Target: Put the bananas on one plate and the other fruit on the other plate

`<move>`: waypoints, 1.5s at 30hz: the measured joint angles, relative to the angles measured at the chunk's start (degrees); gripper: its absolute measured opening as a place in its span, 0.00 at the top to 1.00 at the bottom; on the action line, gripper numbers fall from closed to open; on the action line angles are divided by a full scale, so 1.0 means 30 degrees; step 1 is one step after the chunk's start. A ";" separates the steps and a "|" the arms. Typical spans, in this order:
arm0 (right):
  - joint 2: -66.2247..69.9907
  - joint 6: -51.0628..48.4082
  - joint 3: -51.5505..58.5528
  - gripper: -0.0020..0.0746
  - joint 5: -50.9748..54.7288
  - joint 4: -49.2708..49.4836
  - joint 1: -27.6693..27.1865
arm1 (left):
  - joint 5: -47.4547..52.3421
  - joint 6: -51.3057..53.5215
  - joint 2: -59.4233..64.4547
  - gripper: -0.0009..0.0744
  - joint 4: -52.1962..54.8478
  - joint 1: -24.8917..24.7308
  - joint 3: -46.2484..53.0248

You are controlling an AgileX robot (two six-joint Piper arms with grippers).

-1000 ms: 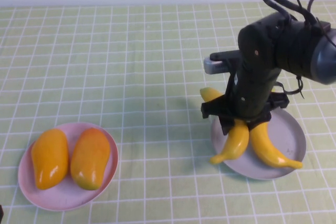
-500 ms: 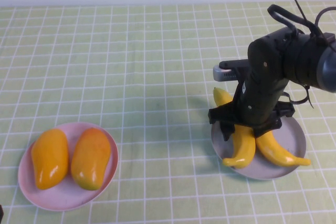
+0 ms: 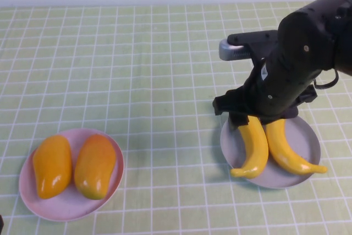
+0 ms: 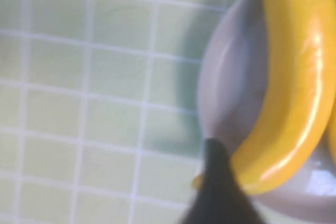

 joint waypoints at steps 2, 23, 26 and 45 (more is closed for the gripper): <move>-0.0653 0.0000 0.0000 0.52 0.0234 0.0000 0.0562 | 0.0000 0.0000 0.0000 0.98 0.0000 0.0000 0.0000; -1.2523 -0.3378 0.6687 0.99 -0.0905 -0.0260 0.2480 | 0.0000 0.0000 0.0000 0.98 0.0000 0.0000 0.0000; -1.4436 -0.3416 0.8662 0.99 -0.0762 0.0425 0.2480 | 0.0000 0.0000 0.0000 0.98 0.0000 0.0000 0.0000; -1.8548 -0.3416 1.6777 0.99 -0.8418 -0.1649 0.0139 | 0.0000 0.0000 0.0000 0.98 0.0000 0.0000 0.0000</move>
